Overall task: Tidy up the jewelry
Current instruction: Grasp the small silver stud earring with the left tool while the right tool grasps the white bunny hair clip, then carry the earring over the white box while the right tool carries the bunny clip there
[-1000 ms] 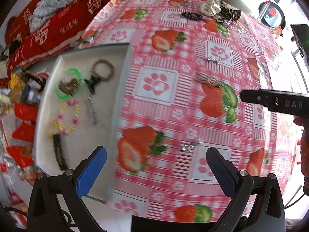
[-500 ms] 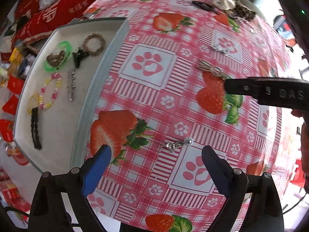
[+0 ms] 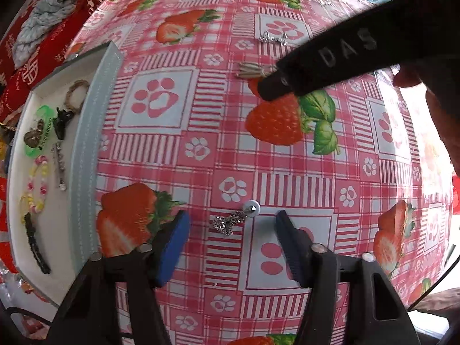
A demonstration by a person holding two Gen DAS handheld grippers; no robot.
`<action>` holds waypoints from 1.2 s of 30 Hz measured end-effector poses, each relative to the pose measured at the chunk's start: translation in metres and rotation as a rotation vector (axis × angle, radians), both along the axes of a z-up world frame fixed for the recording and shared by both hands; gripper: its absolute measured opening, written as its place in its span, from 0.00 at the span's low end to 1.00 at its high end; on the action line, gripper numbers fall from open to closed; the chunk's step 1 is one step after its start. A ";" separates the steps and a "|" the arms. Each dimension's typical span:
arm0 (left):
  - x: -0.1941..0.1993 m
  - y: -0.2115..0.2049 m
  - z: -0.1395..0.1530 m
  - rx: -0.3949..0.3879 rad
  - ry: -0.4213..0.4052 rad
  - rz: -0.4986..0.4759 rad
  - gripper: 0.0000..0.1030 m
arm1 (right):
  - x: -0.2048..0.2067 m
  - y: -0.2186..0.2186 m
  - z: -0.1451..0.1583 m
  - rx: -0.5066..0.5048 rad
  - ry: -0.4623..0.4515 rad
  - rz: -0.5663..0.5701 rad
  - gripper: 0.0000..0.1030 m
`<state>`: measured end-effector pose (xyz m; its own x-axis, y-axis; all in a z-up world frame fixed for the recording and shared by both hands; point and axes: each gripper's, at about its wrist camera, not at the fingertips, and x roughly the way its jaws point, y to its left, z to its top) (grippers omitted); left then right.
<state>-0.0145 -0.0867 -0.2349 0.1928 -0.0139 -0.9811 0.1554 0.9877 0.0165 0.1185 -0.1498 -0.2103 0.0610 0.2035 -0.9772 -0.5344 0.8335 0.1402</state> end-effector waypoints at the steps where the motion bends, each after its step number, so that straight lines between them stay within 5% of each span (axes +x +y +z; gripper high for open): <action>1: 0.001 0.000 0.000 -0.001 0.002 -0.002 0.64 | 0.001 0.003 0.000 -0.004 -0.007 0.005 0.50; 3: 0.000 -0.001 0.000 -0.002 0.001 -0.001 0.63 | 0.003 0.010 -0.001 -0.020 -0.021 0.018 0.46; 9: -0.002 -0.003 0.003 -0.008 0.006 -0.003 0.32 | -0.004 0.028 -0.004 -0.123 -0.101 0.078 0.30; 10: -0.002 -0.004 0.004 -0.007 0.006 0.000 0.19 | -0.005 0.030 -0.005 -0.136 -0.113 0.086 0.29; 14: -0.001 -0.003 0.006 -0.037 0.021 0.023 0.18 | -0.008 0.028 -0.005 -0.147 -0.118 0.065 0.09; 22: 0.001 0.028 0.023 -0.180 0.054 0.158 0.18 | -0.002 0.001 0.007 -0.050 -0.063 -0.050 0.09; 36: 0.005 0.047 0.066 -0.185 -0.034 0.194 0.18 | -0.020 -0.039 0.036 0.101 0.025 -0.211 0.09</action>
<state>-0.0093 -0.0400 -0.1686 0.2422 -0.1515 -0.9583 -0.0346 0.9858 -0.1646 0.0982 -0.1889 -0.1746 0.0889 0.2860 -0.9541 -0.3452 0.9074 0.2398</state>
